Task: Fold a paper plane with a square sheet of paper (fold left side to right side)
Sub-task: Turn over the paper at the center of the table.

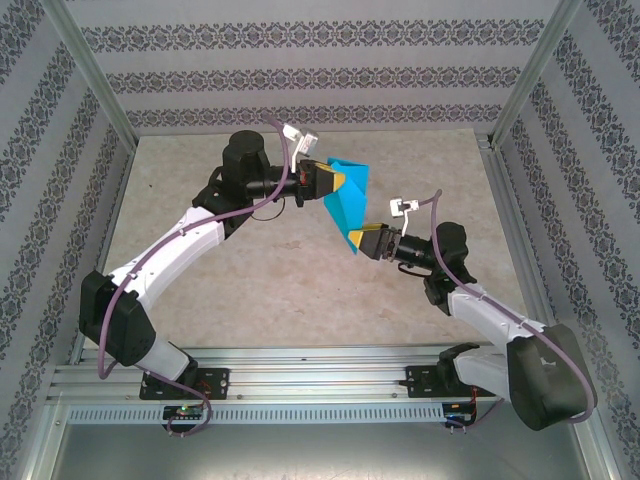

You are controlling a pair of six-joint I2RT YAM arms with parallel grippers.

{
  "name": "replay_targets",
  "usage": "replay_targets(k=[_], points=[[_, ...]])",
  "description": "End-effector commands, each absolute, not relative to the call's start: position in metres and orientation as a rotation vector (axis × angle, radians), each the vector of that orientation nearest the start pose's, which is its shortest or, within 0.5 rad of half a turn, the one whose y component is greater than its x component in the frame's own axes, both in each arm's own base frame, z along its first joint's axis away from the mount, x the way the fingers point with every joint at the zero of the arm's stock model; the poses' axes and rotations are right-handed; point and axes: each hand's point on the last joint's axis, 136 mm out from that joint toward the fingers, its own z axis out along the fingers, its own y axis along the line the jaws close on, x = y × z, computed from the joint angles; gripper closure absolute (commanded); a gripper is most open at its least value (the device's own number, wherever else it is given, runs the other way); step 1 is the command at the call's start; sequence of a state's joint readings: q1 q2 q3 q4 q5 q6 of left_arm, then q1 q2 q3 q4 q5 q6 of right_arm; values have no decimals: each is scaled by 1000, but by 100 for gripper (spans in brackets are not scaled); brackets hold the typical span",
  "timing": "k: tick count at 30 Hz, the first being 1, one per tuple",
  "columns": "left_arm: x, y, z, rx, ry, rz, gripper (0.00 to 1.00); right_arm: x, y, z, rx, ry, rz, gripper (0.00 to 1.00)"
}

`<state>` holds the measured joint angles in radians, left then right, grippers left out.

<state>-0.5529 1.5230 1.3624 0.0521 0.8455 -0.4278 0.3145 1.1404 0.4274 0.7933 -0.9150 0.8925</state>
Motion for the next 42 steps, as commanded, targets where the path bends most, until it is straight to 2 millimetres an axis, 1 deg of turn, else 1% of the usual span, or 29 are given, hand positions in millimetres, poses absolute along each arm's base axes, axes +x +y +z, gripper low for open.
replay_targets(k=[1,3,4,7,9,12,14,19,22,24,26,27,28,30,31,32,33,35,36,37,40,41,42], points=[[298,-343,403,837,1574,-1448,100,254,230,274,-429,1637,1572,17],[297,-343,406,836,1568,-1456,100,254,231,274,-434,1635,1581,22],[297,-343,406,835,1569,-1454,100,253,231,277,-441,1624,1588,25],[299,-343,402,825,1585,-1446,100,251,232,282,-458,1604,1605,34],[302,-343,399,810,1596,-1447,100,250,233,282,-467,1603,1609,42],[307,-343,393,772,1621,-1445,100,250,234,280,-469,1612,1613,52],[309,-343,388,756,1631,-1445,100,251,234,278,-465,1615,1614,56],[315,-344,378,720,1669,-1436,100,251,234,276,-463,1624,1620,73],[318,-344,374,709,1683,-1433,100,251,233,275,-460,1631,1616,78],[319,-344,373,705,1689,-1431,100,252,232,271,-454,1650,1599,84],[321,-343,371,700,1699,-1427,100,253,231,267,-446,1674,1575,87],[321,-343,370,697,1706,-1425,98,253,230,264,-444,1689,1557,89],[322,-341,369,692,1710,-1419,92,254,229,261,-437,1709,1540,91],[326,-335,367,672,1728,-1398,82,256,227,253,-421,1758,1486,98],[327,-332,367,665,1733,-1387,80,257,225,248,-415,1785,1453,100],[328,-327,366,653,1738,-1369,77,258,223,243,-410,1822,1405,100],[329,-322,367,643,1741,-1352,71,258,221,238,-412,1855,1359,100],[332,-309,365,613,1765,-1306,55,259,216,229,-402,1919,1256,100],[334,-301,364,592,1779,-1270,48,259,213,225,-408,1954,1192,100],[336,-292,362,565,1799,-1227,42,259,210,220,-403,1993,1125,100],[343,-253,356,432,1856,-1037,28,262,196,205,-378,2123,840,100],[347,-234,352,350,1887,-936,24,264,188,199,-343,2177,713,100],[350,-213,346,258,1920,-820,22,266,181,194,-320,2225,595,100]])
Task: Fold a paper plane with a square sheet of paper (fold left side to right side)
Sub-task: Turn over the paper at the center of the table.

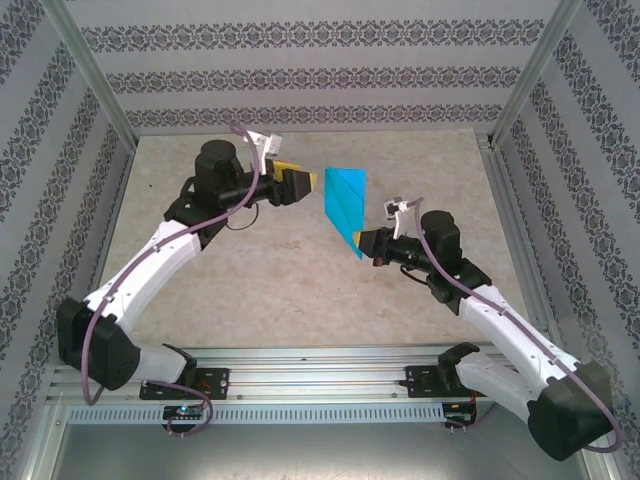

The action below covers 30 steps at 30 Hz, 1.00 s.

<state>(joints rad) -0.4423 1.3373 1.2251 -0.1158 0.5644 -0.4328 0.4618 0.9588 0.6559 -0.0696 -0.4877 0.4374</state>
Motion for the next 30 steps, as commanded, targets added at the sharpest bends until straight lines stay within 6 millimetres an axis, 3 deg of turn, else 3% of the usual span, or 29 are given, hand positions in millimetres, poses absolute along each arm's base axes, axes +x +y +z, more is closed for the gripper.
replay_targets(k=[1,3,5,11,17,19,26,29,30], points=[[353,-191,338,161,1955,-706,19,266,177,190,-318,2258,503,100],[350,-140,321,-62,2006,-470,14,267,165,181,-288,2345,218,100],[342,-106,305,-201,2022,-345,12,268,162,178,-288,2386,1,100],[314,-62,263,-383,2035,-226,6,285,180,176,-386,2354,-566,100],[301,-45,241,-424,2074,-170,5,312,216,144,-569,2338,-866,100],[299,-42,237,-433,2080,-158,4,319,226,124,-634,2351,-931,100],[296,-37,230,-446,2090,-150,1,321,259,65,-788,2457,-939,100],[297,-39,225,-442,2103,-162,1,310,274,51,-851,2513,-878,87],[298,-39,224,-437,2109,-165,1,306,279,52,-860,2524,-845,79]])
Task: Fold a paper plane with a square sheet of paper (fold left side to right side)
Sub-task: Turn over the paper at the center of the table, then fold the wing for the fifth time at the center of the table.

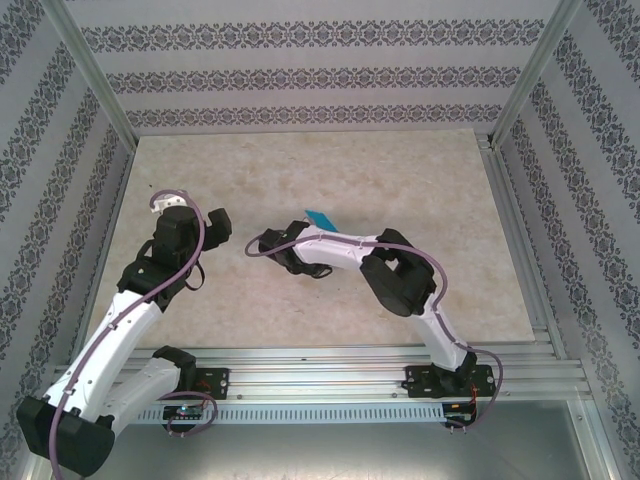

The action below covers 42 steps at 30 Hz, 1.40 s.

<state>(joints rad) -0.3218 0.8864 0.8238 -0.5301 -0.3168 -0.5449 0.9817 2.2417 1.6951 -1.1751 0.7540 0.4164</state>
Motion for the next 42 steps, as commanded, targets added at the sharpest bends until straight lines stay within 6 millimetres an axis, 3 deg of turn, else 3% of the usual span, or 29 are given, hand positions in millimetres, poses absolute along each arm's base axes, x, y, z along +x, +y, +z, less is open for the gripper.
replay_targets(k=[1,5,8,15,19,23,28,35,38,42], points=[[298,-40,222,-435,2117,-172,1,301,285,54,-874,2544,-789,70],[302,-53,211,-384,2165,-240,1,284,295,84,-839,2580,-513,51],[308,-80,204,-286,2198,-383,2,274,288,116,-770,2569,-309,43],[325,-178,189,-65,2183,-982,7,278,249,178,-513,2424,197,39],[339,-219,160,-33,2259,-1114,8,284,229,196,-364,2292,514,36],[354,-252,129,-25,2339,-1181,9,286,205,194,-268,2239,669,34],[375,-282,94,-48,2417,-1210,15,280,181,171,-207,2276,767,35],[396,-289,61,-91,2485,-1166,31,276,167,146,-153,2316,830,37],[400,-295,54,-82,2498,-1186,42,278,163,139,-125,2321,864,41],[401,-299,55,-23,2482,-1209,67,282,167,135,-109,2307,994,49]])
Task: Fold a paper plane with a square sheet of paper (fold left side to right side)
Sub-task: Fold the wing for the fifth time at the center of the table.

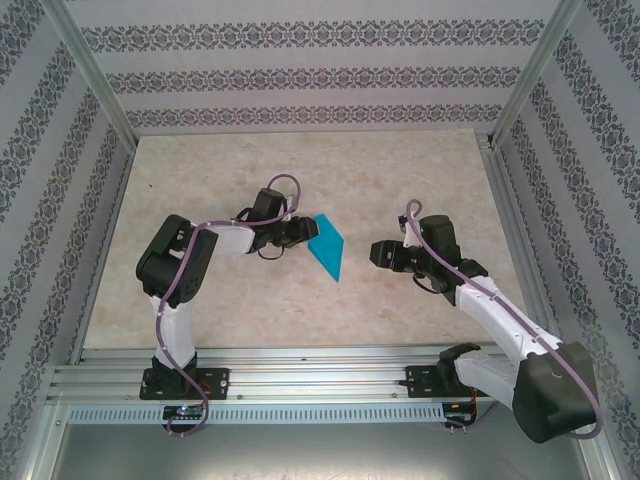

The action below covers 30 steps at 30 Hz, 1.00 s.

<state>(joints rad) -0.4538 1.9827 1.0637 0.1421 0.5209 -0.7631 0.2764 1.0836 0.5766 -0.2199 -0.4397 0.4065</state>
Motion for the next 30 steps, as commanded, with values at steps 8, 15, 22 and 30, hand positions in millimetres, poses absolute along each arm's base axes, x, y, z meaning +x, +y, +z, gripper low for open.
replay_targets(k=[8,15,22,30], points=[[381,-306,74,171,2426,-1289,94,297,187,128,-201,2284,1207,50],[356,-308,103,313,2371,-1381,99,331,203,112,-255,2276,1306,49],[345,-306,105,344,2379,-1404,100,351,223,103,-306,2250,1398,50],[340,-308,111,376,2366,-1444,100,362,241,98,-347,2190,1527,52]])
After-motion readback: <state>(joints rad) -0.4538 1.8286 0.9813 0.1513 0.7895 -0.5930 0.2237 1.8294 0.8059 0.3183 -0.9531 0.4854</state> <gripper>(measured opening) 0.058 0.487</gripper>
